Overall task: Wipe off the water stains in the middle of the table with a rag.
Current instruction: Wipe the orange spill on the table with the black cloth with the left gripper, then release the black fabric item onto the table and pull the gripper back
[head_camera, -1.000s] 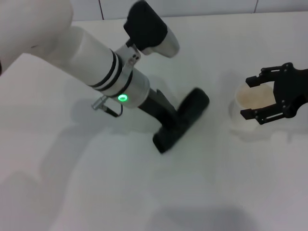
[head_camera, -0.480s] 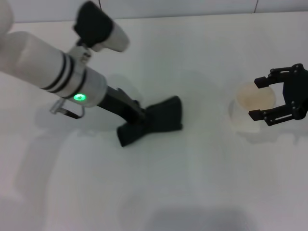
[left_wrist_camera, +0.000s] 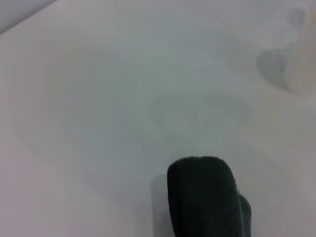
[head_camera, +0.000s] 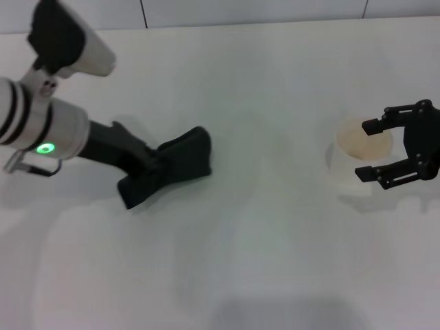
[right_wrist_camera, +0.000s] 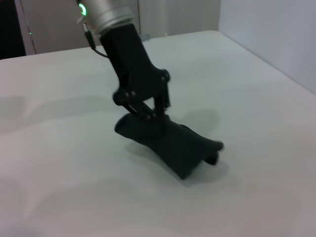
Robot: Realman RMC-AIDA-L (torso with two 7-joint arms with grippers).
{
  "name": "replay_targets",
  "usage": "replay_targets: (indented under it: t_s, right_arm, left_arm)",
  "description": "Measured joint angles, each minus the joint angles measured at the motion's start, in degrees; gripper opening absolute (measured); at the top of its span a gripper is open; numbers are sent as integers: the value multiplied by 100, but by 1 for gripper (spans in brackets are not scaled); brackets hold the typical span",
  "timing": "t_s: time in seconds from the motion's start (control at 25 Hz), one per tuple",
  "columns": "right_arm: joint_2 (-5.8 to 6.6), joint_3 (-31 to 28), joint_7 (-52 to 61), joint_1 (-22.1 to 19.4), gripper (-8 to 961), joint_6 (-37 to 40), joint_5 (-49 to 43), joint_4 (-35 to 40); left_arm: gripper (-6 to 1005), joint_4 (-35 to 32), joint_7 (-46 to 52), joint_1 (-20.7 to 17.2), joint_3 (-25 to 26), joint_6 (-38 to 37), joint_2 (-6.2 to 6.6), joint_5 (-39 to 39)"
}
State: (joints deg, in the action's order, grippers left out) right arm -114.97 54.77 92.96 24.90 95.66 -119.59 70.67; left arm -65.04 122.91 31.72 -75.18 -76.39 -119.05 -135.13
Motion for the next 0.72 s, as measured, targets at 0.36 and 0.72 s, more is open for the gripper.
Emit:
replay_targets:
  t_s: [0.36,0.72]
  right_arm:
    - [-17,27,0,-21,842,77,21,-13]
    - [-22,87,12,-21,841,76,48,-62]
  left_arm:
    - [126,-422,-184,-620,174,-283,48,-59]
    - [194,-550,-616,-837,629,-327,5,198]
